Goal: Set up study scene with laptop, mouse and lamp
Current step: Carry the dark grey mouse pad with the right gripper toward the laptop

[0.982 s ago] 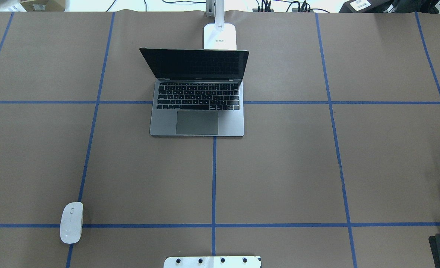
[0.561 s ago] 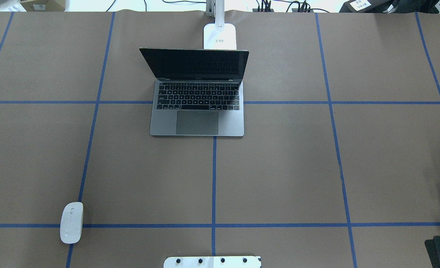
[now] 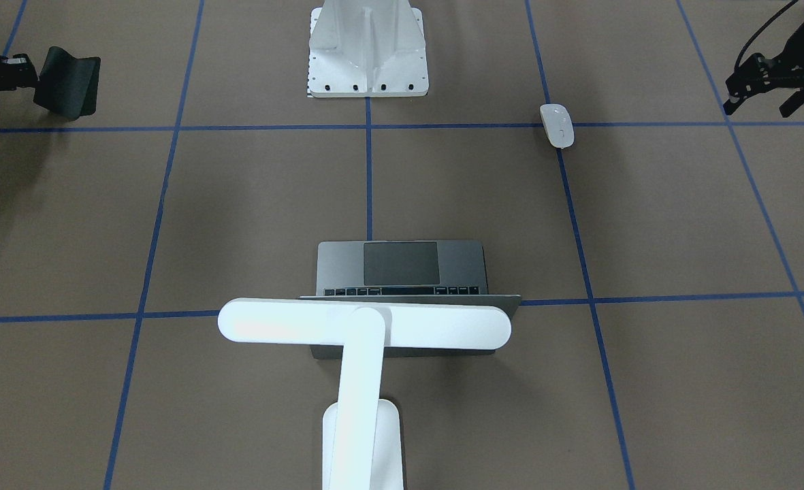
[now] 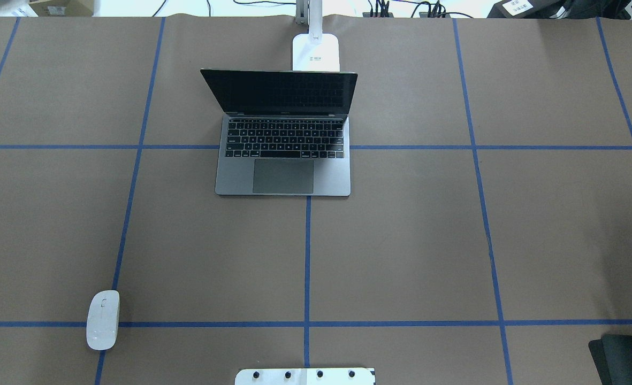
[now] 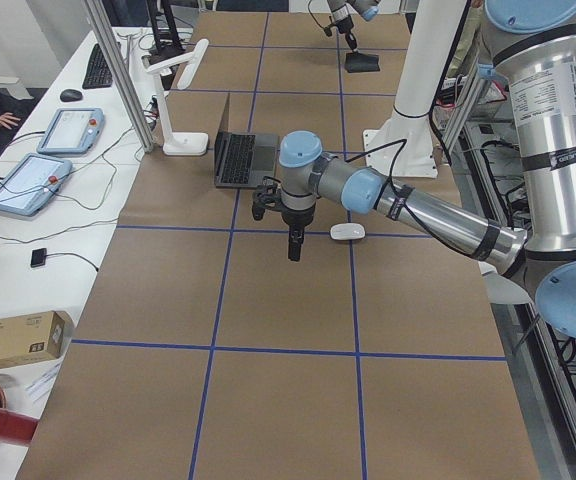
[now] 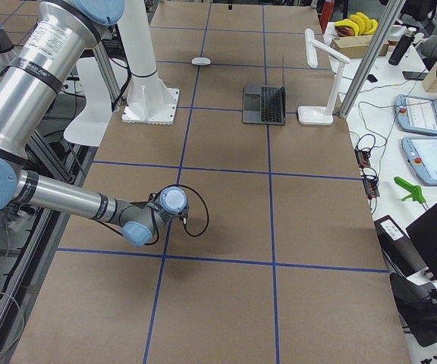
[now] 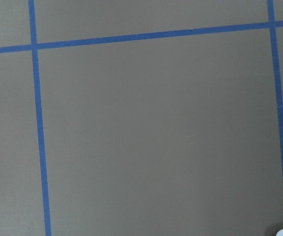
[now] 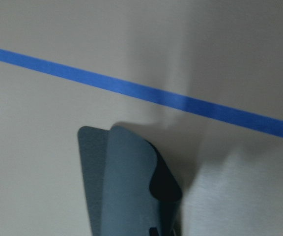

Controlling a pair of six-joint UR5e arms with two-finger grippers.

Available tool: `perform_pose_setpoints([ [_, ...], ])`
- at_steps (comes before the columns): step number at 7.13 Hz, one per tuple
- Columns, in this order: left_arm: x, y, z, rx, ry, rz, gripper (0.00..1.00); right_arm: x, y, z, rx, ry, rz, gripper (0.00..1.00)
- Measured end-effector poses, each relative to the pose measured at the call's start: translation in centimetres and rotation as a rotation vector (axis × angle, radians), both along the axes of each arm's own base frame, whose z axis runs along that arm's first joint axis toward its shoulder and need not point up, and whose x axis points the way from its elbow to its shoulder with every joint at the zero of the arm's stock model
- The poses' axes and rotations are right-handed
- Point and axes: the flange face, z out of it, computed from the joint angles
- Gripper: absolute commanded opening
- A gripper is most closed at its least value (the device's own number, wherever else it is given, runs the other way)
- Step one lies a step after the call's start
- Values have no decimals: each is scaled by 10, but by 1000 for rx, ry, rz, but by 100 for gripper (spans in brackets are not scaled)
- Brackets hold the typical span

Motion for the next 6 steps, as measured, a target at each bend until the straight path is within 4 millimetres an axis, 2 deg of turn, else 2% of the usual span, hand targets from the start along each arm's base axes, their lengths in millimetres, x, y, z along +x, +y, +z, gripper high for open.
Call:
perform_pose_setpoints([
  [2,-2,0,-1,-3,9,-3,100,-11,-12,-34,-32,-36,24,0],
  [4,-2,-1,-3,1,11,-3,100,-24,-35,-72,-59,-83,62,0],
  [6,-1,-2,-4,7,13,-1,100,-31,-60,-102,-45,-138,92,0],
])
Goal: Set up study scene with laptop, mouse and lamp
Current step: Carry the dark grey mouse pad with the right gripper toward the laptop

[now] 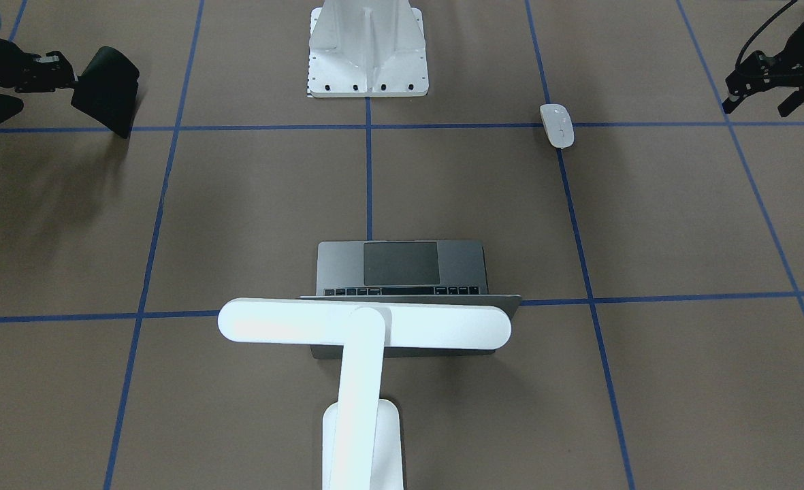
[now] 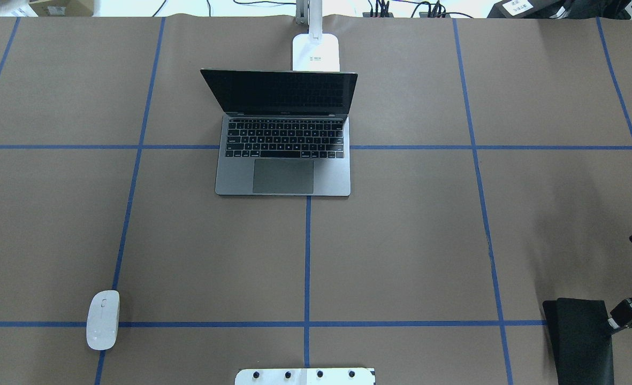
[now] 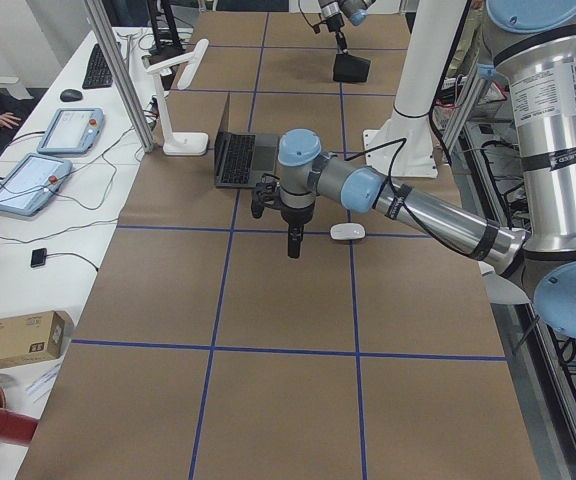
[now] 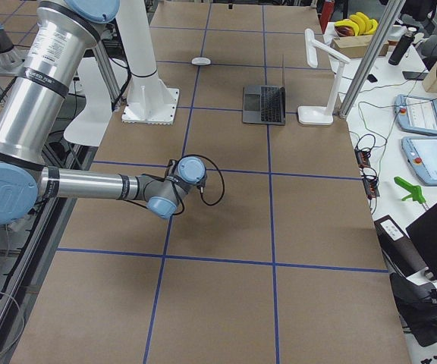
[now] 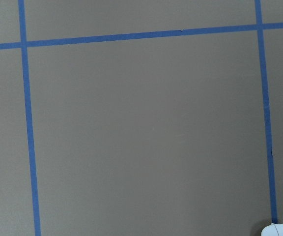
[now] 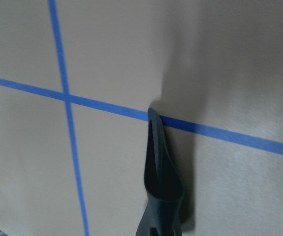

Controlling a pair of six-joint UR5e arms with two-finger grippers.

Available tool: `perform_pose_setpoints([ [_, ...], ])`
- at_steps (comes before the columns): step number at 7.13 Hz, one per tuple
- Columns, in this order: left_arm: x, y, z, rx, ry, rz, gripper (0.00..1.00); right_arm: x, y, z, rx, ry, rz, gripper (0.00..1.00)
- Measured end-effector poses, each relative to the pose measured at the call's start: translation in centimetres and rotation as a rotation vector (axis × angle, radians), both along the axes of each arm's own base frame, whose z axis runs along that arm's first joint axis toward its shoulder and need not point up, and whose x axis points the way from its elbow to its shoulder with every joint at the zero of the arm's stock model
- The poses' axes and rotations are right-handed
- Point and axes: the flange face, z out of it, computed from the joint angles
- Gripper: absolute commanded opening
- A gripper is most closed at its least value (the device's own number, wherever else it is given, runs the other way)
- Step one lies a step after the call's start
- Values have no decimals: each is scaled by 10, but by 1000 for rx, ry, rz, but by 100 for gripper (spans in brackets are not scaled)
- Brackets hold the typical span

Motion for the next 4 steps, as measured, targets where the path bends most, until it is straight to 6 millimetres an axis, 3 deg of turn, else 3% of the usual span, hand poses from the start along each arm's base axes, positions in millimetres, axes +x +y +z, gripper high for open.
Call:
perform_pose_setpoints([
  [4,-4,-2,3,15,-4,11,100,-7,-67,-56,48,-52,104,0],
])
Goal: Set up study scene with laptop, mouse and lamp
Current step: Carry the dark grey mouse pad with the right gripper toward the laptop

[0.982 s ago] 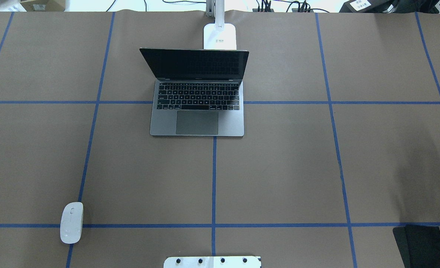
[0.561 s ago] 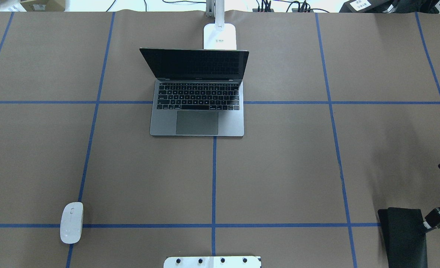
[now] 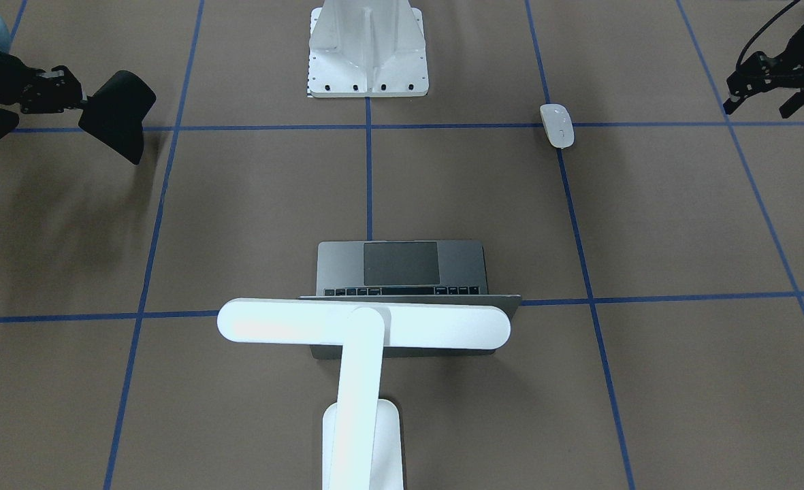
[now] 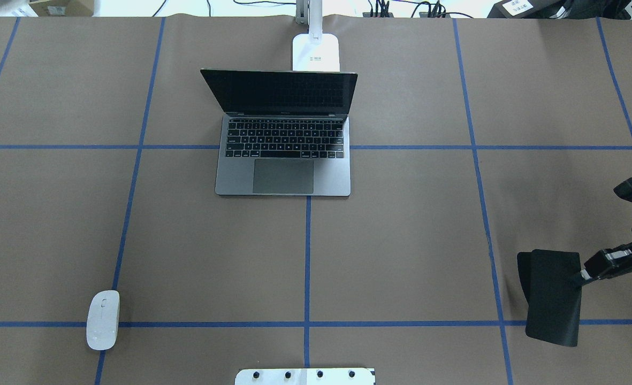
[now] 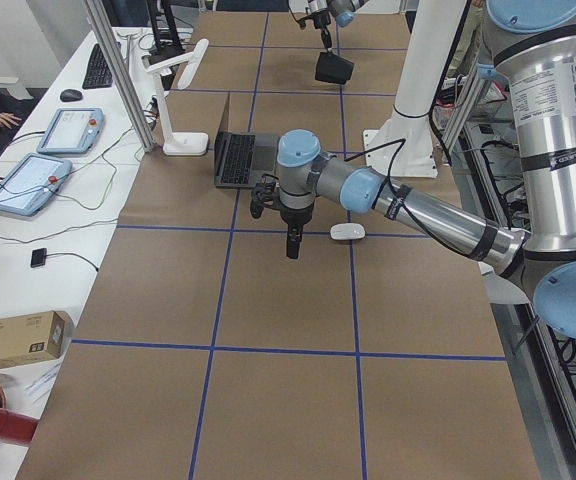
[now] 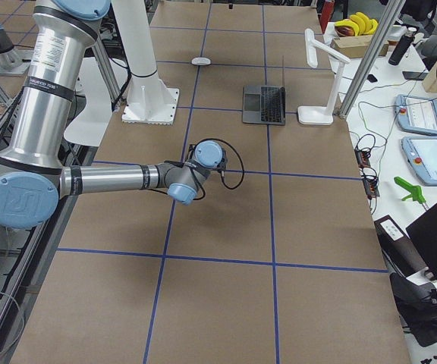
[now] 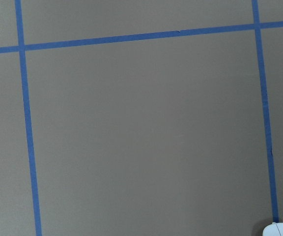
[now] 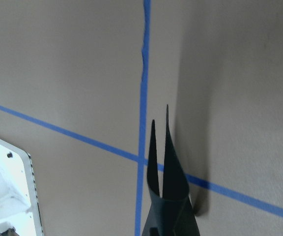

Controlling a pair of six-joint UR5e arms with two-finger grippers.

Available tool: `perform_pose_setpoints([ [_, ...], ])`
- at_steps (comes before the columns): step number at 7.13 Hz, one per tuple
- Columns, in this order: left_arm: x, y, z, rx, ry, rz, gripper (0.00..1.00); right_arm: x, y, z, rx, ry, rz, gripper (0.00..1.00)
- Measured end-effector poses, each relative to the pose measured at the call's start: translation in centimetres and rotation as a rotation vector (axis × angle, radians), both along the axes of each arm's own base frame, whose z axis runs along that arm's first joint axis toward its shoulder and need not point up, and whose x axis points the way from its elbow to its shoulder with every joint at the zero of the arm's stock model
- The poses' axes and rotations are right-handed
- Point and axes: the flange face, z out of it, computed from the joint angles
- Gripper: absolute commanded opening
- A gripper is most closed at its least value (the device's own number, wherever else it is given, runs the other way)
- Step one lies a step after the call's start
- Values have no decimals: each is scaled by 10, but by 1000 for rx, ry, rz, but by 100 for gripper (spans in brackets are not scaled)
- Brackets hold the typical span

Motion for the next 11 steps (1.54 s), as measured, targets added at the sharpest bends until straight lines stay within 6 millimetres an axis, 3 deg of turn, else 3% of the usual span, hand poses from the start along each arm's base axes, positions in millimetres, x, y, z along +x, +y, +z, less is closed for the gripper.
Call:
perform_pose_setpoints([
  [3,-10,-2,6,13,-6,-1,100,-11,-44,-46,8,6,55,0],
  [5,-16,-4,13,21,-13,5,100,-20,-60,-58,31,38,106,0],
  [7,-24,-9,30,23,-26,17,100,-44,-81,-78,40,113,161,0],
  [11,-39,-14,52,41,-41,38,100,-94,-107,-174,9,273,198,0],
])
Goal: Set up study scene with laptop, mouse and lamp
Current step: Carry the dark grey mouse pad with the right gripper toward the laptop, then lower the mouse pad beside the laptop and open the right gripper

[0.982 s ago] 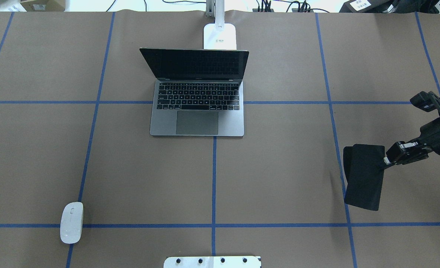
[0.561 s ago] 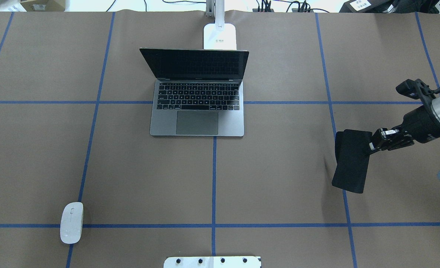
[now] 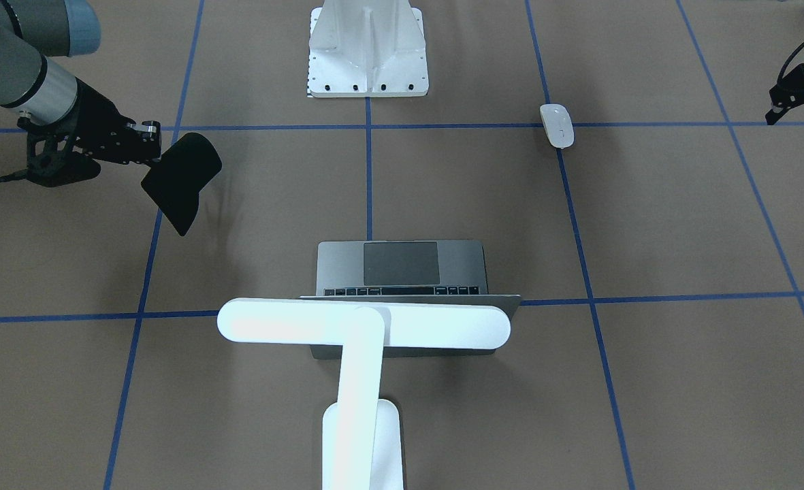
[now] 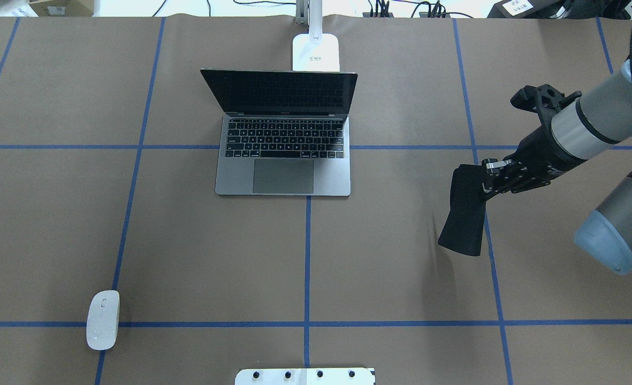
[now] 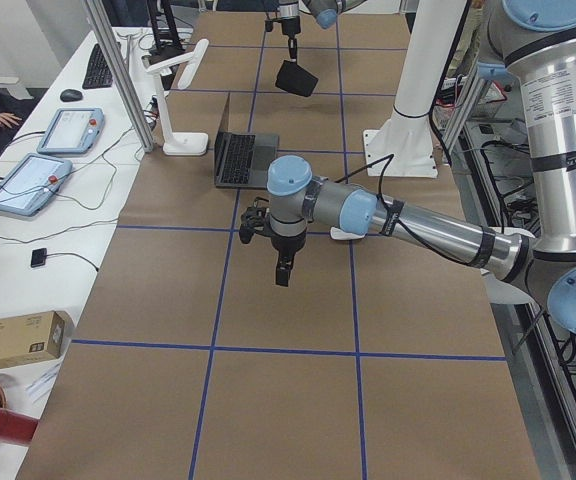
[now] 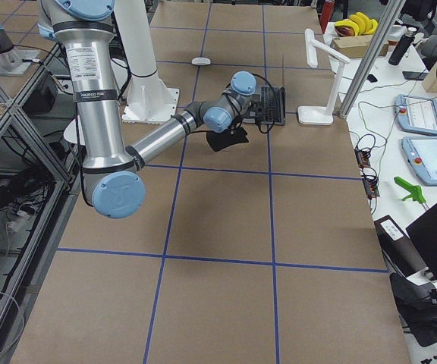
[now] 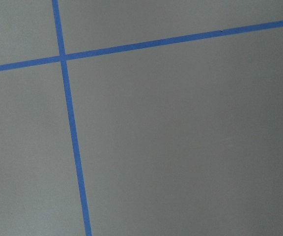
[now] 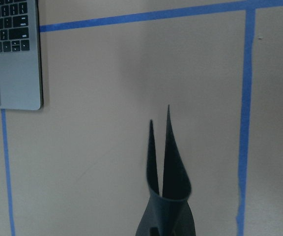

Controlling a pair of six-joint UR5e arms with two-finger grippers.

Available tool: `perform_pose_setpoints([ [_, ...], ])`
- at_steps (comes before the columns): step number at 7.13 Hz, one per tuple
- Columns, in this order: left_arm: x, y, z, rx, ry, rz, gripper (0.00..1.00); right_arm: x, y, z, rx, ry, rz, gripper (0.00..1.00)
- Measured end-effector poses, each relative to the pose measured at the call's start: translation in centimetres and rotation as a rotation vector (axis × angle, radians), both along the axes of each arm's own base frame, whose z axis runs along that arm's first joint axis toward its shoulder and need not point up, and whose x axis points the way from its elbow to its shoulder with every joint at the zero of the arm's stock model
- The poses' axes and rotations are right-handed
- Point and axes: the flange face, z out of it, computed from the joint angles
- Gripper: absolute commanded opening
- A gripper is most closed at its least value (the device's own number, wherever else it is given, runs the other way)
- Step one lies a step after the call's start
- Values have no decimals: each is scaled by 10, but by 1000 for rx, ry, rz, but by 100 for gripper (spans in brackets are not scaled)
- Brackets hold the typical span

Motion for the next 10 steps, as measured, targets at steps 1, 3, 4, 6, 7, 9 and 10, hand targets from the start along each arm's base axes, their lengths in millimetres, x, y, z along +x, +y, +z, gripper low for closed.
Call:
perform_pose_setpoints([
  [1,-1,0,1,2,-1,2,100,-13,-3,-14,-4,40,6,0],
  [3,-2,0,2,2,0,0,100,-34,-10,-37,-11,123,22,0],
  [4,-3,0,3,2,0,0,100,-39,-14,-45,-11,153,31,0],
  [6,-4,1,3,4,1,-2,100,-46,-20,-51,1,188,48,0],
  [7,-4,1,3,5,1,-2,100,-47,-24,-55,7,200,59,0],
  [9,-6,2,2,9,1,-3,100,-51,-34,-67,23,223,82,0],
  [10,-6,2,2,11,1,-4,100,-53,-40,-71,27,228,91,0],
])
